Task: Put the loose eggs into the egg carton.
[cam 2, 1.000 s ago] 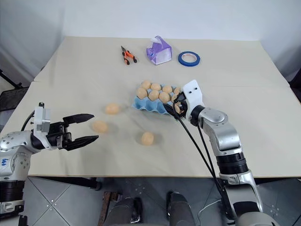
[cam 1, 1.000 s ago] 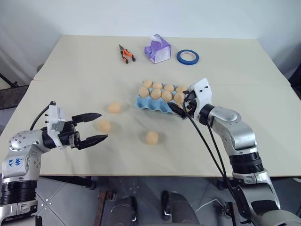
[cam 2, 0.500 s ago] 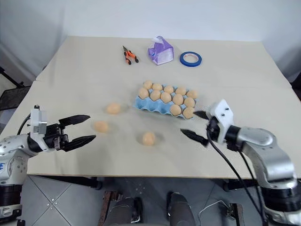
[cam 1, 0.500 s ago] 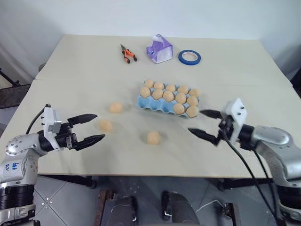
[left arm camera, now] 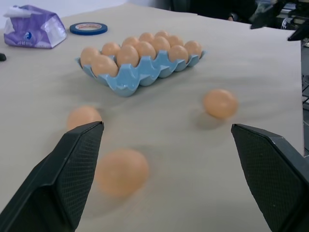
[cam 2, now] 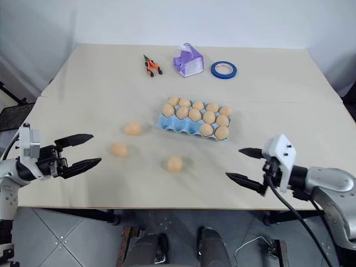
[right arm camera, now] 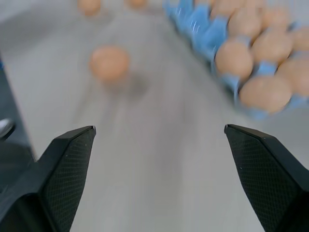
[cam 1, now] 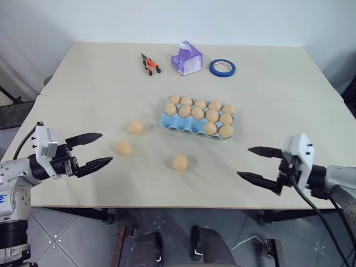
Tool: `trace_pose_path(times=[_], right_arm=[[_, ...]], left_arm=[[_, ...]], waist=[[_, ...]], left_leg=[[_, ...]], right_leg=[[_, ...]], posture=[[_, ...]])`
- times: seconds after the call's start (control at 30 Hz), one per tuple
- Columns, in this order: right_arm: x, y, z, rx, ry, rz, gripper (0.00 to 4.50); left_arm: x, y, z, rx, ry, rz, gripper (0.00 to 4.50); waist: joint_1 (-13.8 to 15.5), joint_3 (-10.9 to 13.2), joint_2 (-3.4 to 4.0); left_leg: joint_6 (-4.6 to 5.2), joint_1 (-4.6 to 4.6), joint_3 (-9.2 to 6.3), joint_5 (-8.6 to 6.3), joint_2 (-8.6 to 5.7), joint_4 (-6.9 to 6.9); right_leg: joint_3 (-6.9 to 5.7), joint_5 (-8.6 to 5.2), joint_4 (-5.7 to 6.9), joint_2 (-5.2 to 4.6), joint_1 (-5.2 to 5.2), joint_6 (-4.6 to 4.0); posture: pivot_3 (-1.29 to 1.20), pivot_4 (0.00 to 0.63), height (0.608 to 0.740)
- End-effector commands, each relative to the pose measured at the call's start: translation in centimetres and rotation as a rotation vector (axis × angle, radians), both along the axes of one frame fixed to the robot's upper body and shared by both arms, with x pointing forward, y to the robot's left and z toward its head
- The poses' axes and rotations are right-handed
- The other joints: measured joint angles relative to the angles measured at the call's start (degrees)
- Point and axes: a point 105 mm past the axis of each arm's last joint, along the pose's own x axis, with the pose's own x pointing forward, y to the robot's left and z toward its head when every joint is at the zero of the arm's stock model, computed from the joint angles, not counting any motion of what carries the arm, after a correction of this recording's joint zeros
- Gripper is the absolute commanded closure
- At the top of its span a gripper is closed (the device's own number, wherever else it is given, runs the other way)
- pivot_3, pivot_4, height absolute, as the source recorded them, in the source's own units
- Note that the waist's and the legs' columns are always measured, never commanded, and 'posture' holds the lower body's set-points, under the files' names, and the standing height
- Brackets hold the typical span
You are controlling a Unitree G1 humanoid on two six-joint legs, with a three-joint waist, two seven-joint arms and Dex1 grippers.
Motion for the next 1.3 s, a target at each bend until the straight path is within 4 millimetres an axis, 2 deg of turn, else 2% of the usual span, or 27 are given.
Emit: trace_pose_path(times=[0.03, 0.17, 0.33, 0.53, 0.83, 0.93, 1.07, 1.1, 1.23, 1.3], right_arm=[[0.3, 3.3, -0.2, 0.023, -0.004, 0.032, 0.03], [1.5, 6.4, -1.0, 0.029, 0.007, 0.042, 0.03], [2.7, 8.5, -2.5, -0.010, 0.030, 0.046, 0.03], [3.8, 11.6, -3.2, -0.015, 0.031, 0.070, 0.03], [4.6, 13.0, -4.6, -0.097, 0.036, 0.102, 0.03], [4.7, 13.0, -4.7, -0.107, 0.027, 0.103, 0.63], [4.8, 13.0, -4.2, -0.099, 0.004, 0.107, 1.94], [4.8, 12.9, -4.0, -0.093, -0.003, 0.108, 2.14], [4.8, 12.7, -2.8, -0.070, -0.030, 0.113, 2.32], [5.8, 12.1, -0.6, -0.009, -0.075, 0.064, 2.33]], left_arm=[[0.1, 0.2, 0.9, 0.011, -0.036, -0.004, 0.00], [0.1, -0.2, 0.9, 0.011, -0.037, -0.024, 0.00], [-0.3, -0.2, 0.6, 0.027, -0.028, -0.040, 0.00], [-0.7, -0.2, 0.4, 0.026, -0.026, -0.040, 0.00], [-1.0, -0.3, 0.1, 0.015, -0.028, -0.026, 0.00], [-1.1, -0.4, 0.0, 0.013, -0.028, -0.022, 0.00], [-1.0, -0.5, 0.0, 0.006, -0.030, -0.017, 0.00], [-1.0, -0.5, -0.1, 0.005, -0.030, -0.016, 0.00], [-0.9, -0.5, 0.0, 0.001, -0.034, -0.012, 0.00], [-0.8, -0.6, 0.1, -0.004, -0.038, -0.009, 0.00]], waist=[[0.05, 0.00, 0.00], [0.05, 0.01, 0.02], [0.02, 0.01, 0.02], [-0.29, 0.01, 0.02], [-0.12, 0.01, 0.02], [-0.12, 0.01, 0.02], [-0.17, 0.01, 0.02], [-0.19, 0.01, 0.02], [-0.14, 0.01, 0.02], [-0.15, 0.01, 0.02]], left_leg=[[-0.02, 0.00, 0.00, 0.00, 0.00, -0.04], [-0.04, -0.07, 0.00, -0.02, -0.02, -0.11], [-0.02, -0.10, 0.01, -0.07, -0.04, -0.12], [-0.02, -0.09, 0.01, -0.06, -0.03, -0.09], [-0.03, -0.09, 0.00, -0.05, -0.04, -0.07], [-0.03, -0.09, 0.01, -0.05, -0.04, -0.07], [-0.03, -0.09, 0.01, -0.05, -0.04, -0.07], [-0.03, -0.09, 0.01, -0.05, -0.04, -0.07], [-0.03, -0.09, 0.01, -0.05, -0.04, -0.07], [-0.03, -0.09, 0.01, -0.05, -0.04, -0.06]], right_leg=[[-0.01, -0.01, -0.01, 0.00, -0.01, -0.02], [-0.02, -0.02, -0.07, -0.01, -0.08, -0.03], [-0.04, -0.01, -0.13, -0.03, -0.08, -0.02], [-0.09, -0.01, -0.05, -0.03, -0.08, -0.01], [-0.12, 0.00, -0.01, -0.04, -0.07, 0.00], [-0.12, 0.00, -0.01, -0.04, -0.08, 0.00], [-0.12, 0.00, -0.01, -0.04, -0.08, 0.00], [-0.12, 0.00, -0.01, -0.04, -0.08, 0.00], [-0.14, 0.00, 0.00, -0.04, -0.08, 0.00], [-0.14, 0.00, 0.00, -0.04, -0.07, 0.01]], posture=[[0.00, 0.150, 0.740], [0.00, 0.150, 0.740], [0.00, 0.150, 0.740], [0.00, 0.150, 0.740], [0.00, 0.150, 0.740], [0.00, 0.150, 0.740], [0.00, 0.150, 0.740], [0.00, 0.150, 0.740], [0.00, 0.150, 0.740], [0.00, 0.150, 0.740]])
